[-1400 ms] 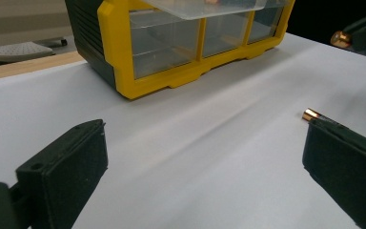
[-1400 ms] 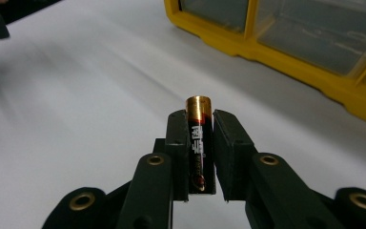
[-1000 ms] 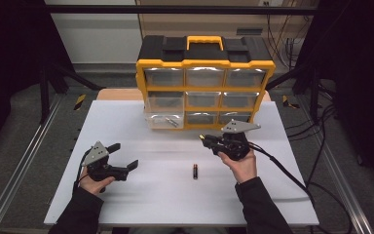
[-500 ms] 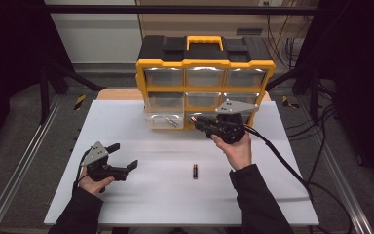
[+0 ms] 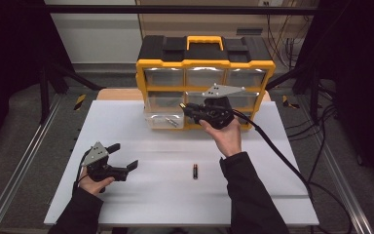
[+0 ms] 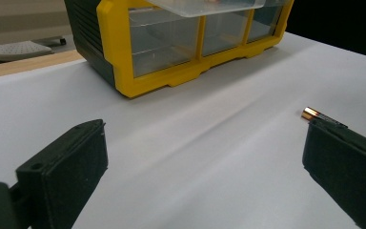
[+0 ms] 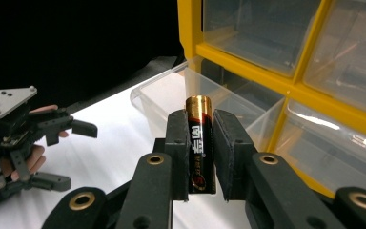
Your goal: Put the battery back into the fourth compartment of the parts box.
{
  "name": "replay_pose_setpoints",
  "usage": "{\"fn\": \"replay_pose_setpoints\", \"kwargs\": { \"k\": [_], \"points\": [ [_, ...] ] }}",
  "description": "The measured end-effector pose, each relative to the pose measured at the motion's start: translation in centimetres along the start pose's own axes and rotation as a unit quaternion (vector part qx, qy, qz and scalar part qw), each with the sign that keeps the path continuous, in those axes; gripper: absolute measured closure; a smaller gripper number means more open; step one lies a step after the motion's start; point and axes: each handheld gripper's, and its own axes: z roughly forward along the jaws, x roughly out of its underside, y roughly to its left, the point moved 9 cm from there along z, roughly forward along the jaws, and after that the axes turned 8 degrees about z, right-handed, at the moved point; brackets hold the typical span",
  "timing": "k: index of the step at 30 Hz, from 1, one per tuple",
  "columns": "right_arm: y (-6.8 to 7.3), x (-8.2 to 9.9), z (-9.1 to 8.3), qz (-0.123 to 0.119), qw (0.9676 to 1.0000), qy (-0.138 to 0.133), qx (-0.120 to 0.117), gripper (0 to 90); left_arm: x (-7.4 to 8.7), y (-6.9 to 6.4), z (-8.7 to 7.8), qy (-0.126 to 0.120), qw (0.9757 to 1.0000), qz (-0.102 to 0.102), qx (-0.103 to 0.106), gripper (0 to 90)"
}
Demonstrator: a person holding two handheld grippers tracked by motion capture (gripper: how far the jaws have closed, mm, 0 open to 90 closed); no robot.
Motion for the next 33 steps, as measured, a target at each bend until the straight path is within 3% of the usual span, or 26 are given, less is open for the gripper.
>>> {"fn": "replay_pose_setpoints", "kwargs": {
  "k": [20, 33],
  "points": [
    [-1.1, -2.2, 5.1, 0.016, 0.9999, -0.001, 0.006, 76.9, 0.1, 0.0, 0.0, 0.000, 1.0000, -0.001, 0.002, 0.9],
    [-2.1, -0.5, 7.8, 0.019, 0.9990, 0.031, 0.024, 76.9, 0.1, 0.0, 0.1, 0.001, 1.0000, -0.001, 0.002, 1.0]
  ]
}}
